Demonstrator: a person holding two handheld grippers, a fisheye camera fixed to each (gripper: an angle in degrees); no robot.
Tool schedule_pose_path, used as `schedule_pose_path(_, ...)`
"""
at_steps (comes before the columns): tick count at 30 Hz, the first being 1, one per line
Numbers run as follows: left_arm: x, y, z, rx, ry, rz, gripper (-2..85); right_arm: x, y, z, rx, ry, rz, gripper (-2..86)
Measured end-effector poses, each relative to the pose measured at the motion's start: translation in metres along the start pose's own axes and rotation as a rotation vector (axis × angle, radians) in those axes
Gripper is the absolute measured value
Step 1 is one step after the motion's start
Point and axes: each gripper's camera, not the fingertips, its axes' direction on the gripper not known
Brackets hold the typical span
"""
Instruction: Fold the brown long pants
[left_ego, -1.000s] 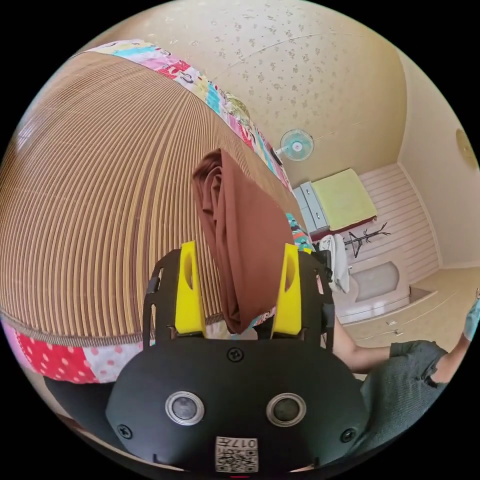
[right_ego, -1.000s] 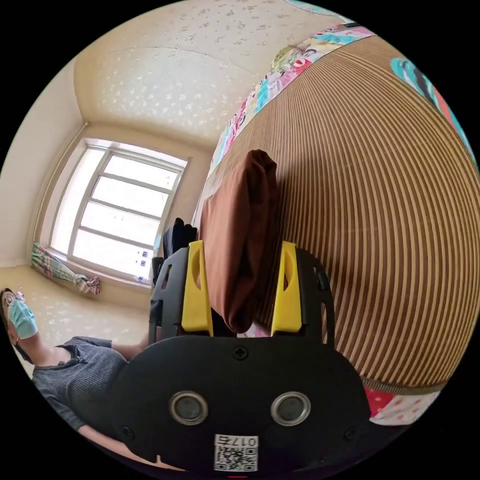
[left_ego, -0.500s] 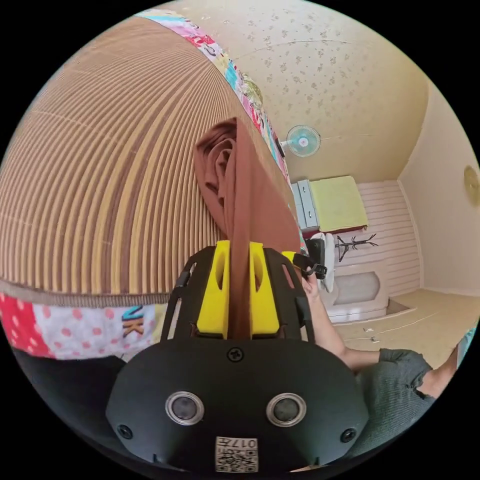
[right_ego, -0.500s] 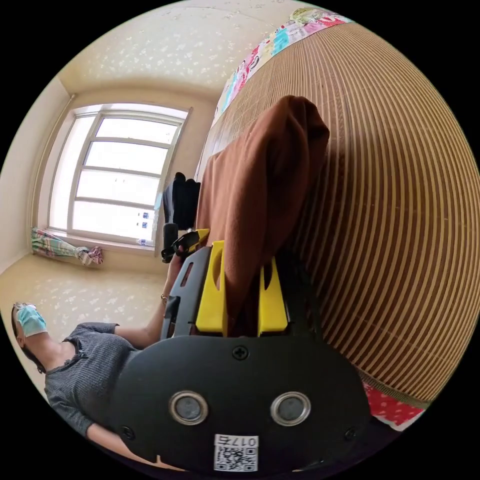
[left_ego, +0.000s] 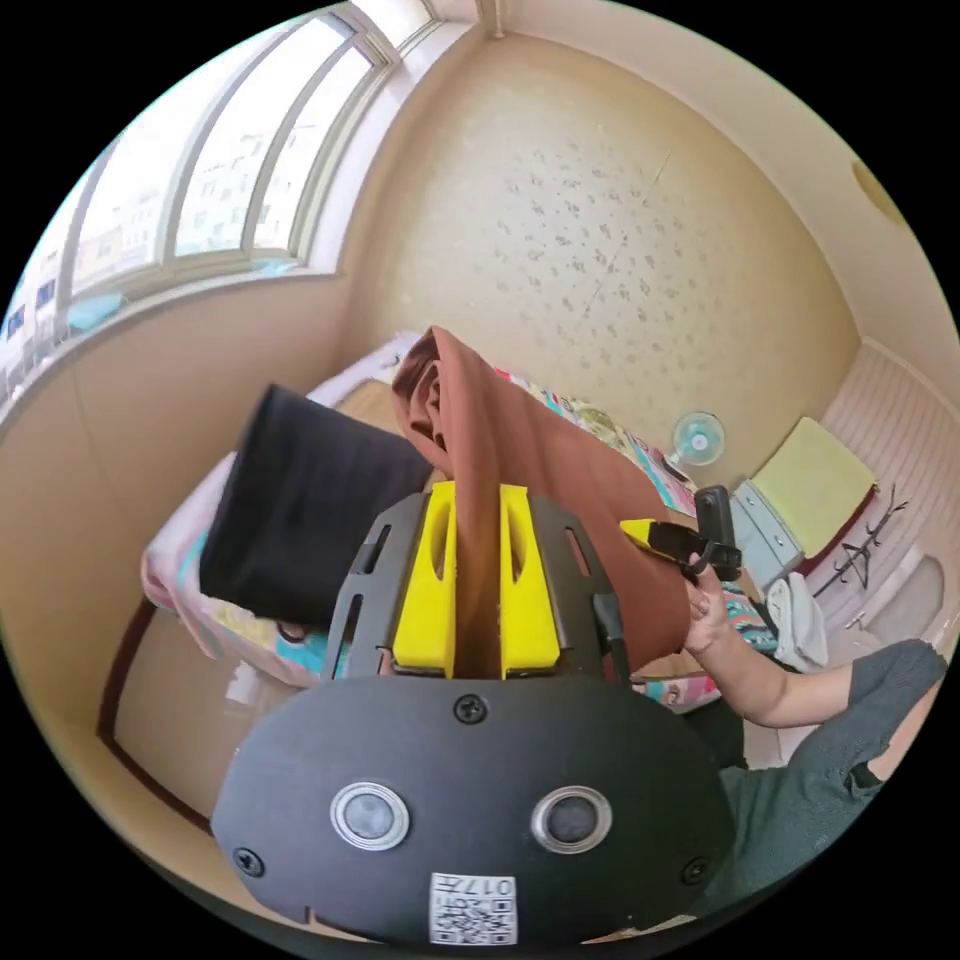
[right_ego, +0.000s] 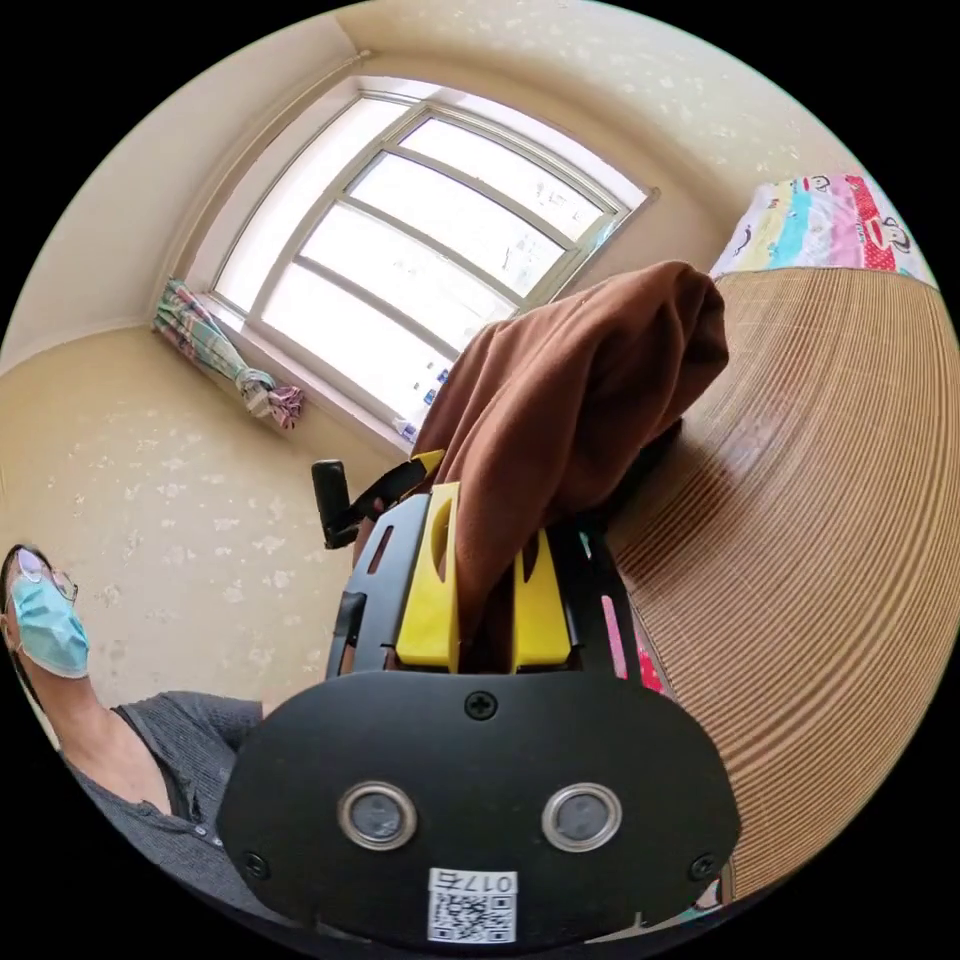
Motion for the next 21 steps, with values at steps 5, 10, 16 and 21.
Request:
schedule_pose_path(5,-0.14,-0.069,-0.012,0.096,-0.185,-0.311,11.6,0.019,-0.087,0.145,0.041,0.089,0.269,8.4)
schedule_pose_path(10,-0.215,-0.017,0.12,-0.302,-0.242,-0.412,8.1,0.085,-0.085,0.257,-0.046,0.368,0.229,11.5)
schedule_pose_path(16,-0.221,0.03,0.088,-0.036,-0.182,-0.434,2.5,0.084,-0.082,0.227,-0.213,0.199,0.123,10.0)
schedule_pose_path(21,-0.14,0.042,0.049,0.046,-0.29,-0.365,1.5,0.051,0.0,0.105,-0.282,0.232,0.009,2.5)
